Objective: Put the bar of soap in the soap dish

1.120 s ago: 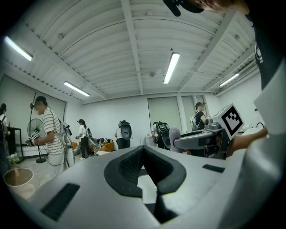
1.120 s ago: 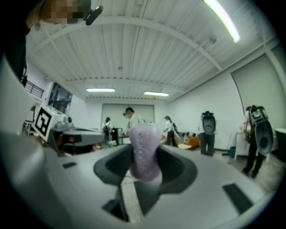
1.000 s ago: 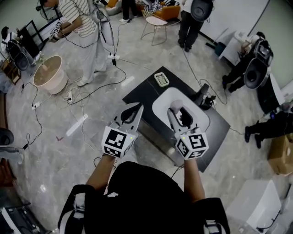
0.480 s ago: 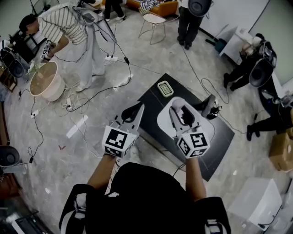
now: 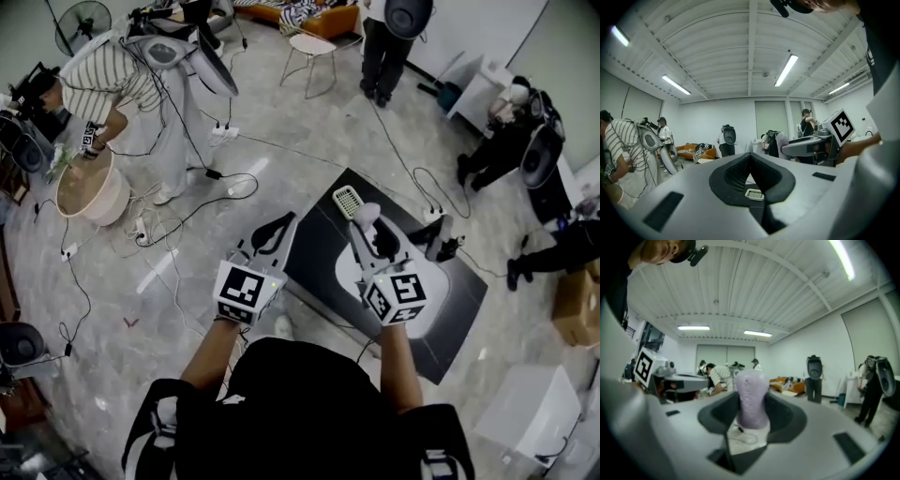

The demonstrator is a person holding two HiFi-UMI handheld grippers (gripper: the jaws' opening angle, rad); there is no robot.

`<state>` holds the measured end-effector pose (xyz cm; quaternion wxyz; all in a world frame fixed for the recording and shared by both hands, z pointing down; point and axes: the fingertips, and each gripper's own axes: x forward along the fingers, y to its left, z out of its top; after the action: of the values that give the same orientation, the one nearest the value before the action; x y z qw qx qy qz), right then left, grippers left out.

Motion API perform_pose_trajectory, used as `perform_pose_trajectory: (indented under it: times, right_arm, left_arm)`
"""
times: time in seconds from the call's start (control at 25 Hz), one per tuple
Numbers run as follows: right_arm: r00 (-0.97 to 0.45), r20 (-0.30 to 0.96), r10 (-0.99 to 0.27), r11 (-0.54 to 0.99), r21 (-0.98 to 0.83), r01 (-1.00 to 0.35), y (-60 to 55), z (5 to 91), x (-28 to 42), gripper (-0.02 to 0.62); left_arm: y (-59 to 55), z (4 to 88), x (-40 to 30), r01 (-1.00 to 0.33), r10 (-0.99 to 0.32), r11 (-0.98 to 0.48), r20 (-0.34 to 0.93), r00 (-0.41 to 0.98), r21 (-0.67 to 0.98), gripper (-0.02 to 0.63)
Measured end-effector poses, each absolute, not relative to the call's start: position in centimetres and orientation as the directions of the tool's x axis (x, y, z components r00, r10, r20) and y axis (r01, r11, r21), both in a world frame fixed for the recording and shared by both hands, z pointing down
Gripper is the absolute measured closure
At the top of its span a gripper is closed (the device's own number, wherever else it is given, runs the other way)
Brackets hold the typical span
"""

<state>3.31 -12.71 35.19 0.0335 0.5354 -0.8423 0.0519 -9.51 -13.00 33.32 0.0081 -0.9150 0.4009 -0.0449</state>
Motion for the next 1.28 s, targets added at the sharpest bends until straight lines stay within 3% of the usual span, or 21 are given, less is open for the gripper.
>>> perform_pose_trajectory:
  times: [0.48,1.28]
  right_arm:
    - [-0.402,0.135,-0.906,0.399,-0.049,-0.916,-14.5,36.1,1.6,0.391]
    - [-0.395,0.22,-0.892,0.387,-0.079,-0.919,-18.7,40.4,7.0,0.391]
  left_arm:
    - [-15.2,35.0,-11.1,-0.709,-0.708,-0.704,0.099,0.699,-0.027,0.581]
    - [-19.2,39.5,-5.2,-0.691,-0.675,-0.723,0.192,0.713,0.025,0.581]
